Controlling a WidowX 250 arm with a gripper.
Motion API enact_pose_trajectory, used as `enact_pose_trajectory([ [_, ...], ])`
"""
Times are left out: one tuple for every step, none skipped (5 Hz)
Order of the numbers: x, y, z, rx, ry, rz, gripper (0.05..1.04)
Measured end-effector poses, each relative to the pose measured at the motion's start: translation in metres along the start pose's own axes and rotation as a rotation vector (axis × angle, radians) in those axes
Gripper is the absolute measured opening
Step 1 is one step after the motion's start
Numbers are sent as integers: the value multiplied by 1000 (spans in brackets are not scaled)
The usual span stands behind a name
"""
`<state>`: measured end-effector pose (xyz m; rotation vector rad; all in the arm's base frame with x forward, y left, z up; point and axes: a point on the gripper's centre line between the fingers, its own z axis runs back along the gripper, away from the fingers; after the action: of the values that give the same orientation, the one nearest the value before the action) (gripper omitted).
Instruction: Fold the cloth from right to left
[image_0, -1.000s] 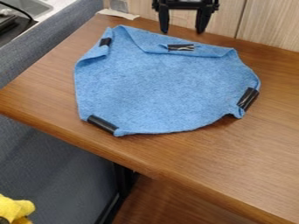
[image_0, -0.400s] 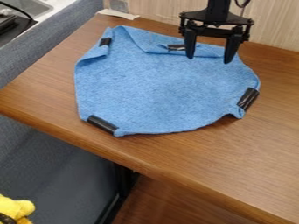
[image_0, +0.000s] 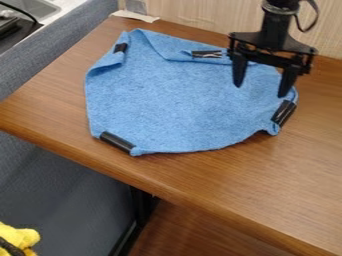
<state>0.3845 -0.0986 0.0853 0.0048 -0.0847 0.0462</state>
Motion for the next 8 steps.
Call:
enact_pose_trajectory([
  [-6,-17,-5,-38,-5,-55,1001],
  [-10,-30,-4,-49,-3,-108,1001],
  [-13,-38,-11,-40,1,-142,1001],
  [-13,-40,-19,-34,15,-142,1001],
  [-14,-39,-26,-21,30,-140,1001],
  [-13,-35,-31,-3,35,-128,1001],
  [-11,-32,-36,1,46,-123,952],
  [-10,-31,-37,9,43,-120,676],
])
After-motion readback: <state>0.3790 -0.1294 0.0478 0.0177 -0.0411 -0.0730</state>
